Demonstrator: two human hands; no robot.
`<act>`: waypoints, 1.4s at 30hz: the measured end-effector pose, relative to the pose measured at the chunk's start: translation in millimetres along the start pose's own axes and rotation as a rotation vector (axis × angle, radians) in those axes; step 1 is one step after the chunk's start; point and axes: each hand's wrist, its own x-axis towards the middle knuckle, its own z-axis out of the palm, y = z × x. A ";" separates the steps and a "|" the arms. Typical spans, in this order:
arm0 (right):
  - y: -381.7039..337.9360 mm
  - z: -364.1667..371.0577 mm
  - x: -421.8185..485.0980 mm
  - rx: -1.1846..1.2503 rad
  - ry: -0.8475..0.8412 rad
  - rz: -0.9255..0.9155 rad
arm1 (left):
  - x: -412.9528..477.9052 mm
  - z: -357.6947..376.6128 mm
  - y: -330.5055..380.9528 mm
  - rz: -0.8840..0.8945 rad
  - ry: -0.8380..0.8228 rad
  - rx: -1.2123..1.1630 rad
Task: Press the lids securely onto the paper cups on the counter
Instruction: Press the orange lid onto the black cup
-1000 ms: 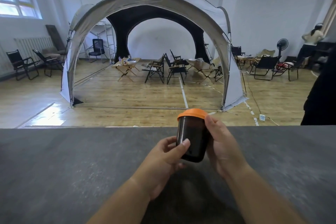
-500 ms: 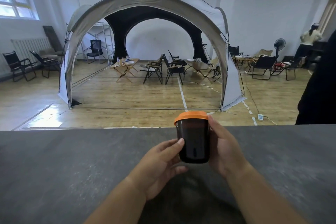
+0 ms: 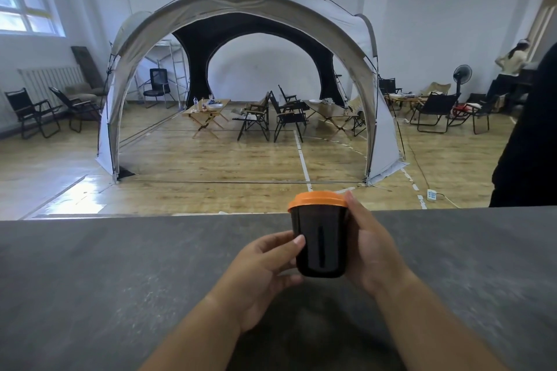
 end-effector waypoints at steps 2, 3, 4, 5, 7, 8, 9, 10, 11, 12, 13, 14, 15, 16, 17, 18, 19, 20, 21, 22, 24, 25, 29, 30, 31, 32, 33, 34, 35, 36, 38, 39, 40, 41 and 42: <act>2.1 -0.2 0.8 -0.029 -0.005 -0.009 | 0.1 -0.3 -0.8 0.023 0.014 0.012; 2.9 0.9 1.2 -0.057 0.002 -0.045 | 0.0 0.3 -1.0 0.037 0.027 0.026; 4.0 1.4 1.7 -0.101 0.020 -0.097 | -0.7 0.8 -0.6 0.055 0.050 0.044; 4.3 2.4 1.7 -0.146 0.041 -0.152 | -1.5 1.9 0.3 0.080 0.079 0.061; 4.6 4.4 2.3 -0.188 0.100 -0.221 | -2.5 3.9 0.5 0.140 0.157 0.125; 4.7 4.3 3.2 -0.177 0.113 -0.237 | -2.9 5.4 0.1 0.154 0.185 0.161; 5.1 3.6 5.0 -0.153 0.117 -0.241 | -3.3 6.6 -0.5 0.150 0.193 0.175; 4.6 3.7 6.3 -0.117 0.120 -0.233 | -3.4 6.8 -1.1 0.129 0.175 0.160; 3.9 3.8 7.2 -0.075 0.126 -0.216 | -3.3 6.9 -0.9 0.095 0.137 0.127; 3.8 2.6 8.2 -0.041 0.118 -0.185 | -2.7 6.6 -0.7 0.063 0.094 0.098; 3.5 1.0 8.6 -0.018 0.098 -0.137 | -2.3 6.1 -0.6 0.042 0.060 0.081; 3.8 -0.3 8.6 -0.014 0.078 -0.083 | -2.1 5.2 -0.8 0.036 0.043 0.079; 4.2 -1.2 7.9 -0.027 0.057 -0.041 | -2.1 4.2 -1.0 0.043 0.048 0.077; 4.7 -2.0 7.3 -0.051 0.037 -0.024 | -1.5 3.1 -1.5 0.057 0.069 0.081; 5.7 -3.0 7.1 -0.091 0.023 -0.034 | -0.9 2.3 -2.1 0.071 0.097 0.090; 6.9 -2.4 7.7 -0.145 0.017 -0.068 | -0.2 1.5 -2.8 0.088 0.127 0.106; 7.8 -0.9 7.8 -0.191 0.023 -0.107 | 0.0 1.3 -3.1 0.102 0.155 0.130; 8.6 0.1 8.7 -0.209 0.046 -0.137 | 0.0 1.6 -3.4 0.110 0.173 0.154; 9.2 -0.6 9.9 -0.192 0.070 -0.151 | -0.6 2.6 -3.6 0.107 0.175 0.168; 8.9 -1.1 11.0 -0.158 0.082 -0.152 | -1.0 3.7 -3.9 0.097 0.151 0.161; 6.1 -1.7 9.7 -0.071 0.072 -0.110 | -1.0 5.1 -4.1 0.077 0.092 0.101; 5.3 -3.6 8.7 -0.059 0.056 -0.071 | -0.4 4.3 -3.7 0.079 0.087 0.074; 3.2 -5.7 4.6 -0.070 0.030 0.018 | 1.7 -0.4 -2.7 0.098 0.116 0.071; 4.1 -3.9 4.9 -0.099 0.031 0.000 | 2.0 -1.1 -2.9 0.104 0.134 0.076; 5.2 -1.5 4.8 -0.133 0.031 -0.042 | 2.3 -1.8 -3.0 0.111 0.155 0.083; 6.1 0.2 4.7 -0.166 0.035 -0.090 | 2.8 -2.2 -3.5 0.122 0.174 0.097; 6.7 0.8 4.9 -0.180 0.048 -0.130 | 3.2 -2.6 -4.0 0.131 0.185 0.116; 6.8 0.4 5.4 -0.174 0.060 -0.155 | 3.9 -2.6 -4.7 0.130 0.177 0.128; 6.2 0.0 6.2 -0.155 0.064 -0.161 | 3.8 -2.4 -5.1 0.116 0.149 0.123; 6.0 -0.5 6.9 -0.128 0.062 -0.155 | 3.7 -1.8 -5.4 0.097 0.115 0.107; 6.2 -0.7 8.5 -0.086 0.046 -0.111 | 2.9 -1.2 -5.4 0.085 0.060 0.114; 7.5 -1.2 9.7 -0.072 0.040 -0.084 | 2.5 -1.1 -5.4 0.087 0.050 0.139; 8.9 -1.9 10.9 -0.055 0.041 -0.068 | 2.0 -0.6 -5.0 0.092 0.049 0.170; 9.8 -2.4 11.9 -0.038 0.046 -0.065 | 2.7 -1.0 -5.1 0.099 0.060 0.204; 9.3 -2.0 12.3 -0.034 0.041 -0.073 | 3.0 -1.1 -4.7 0.107 0.071 0.229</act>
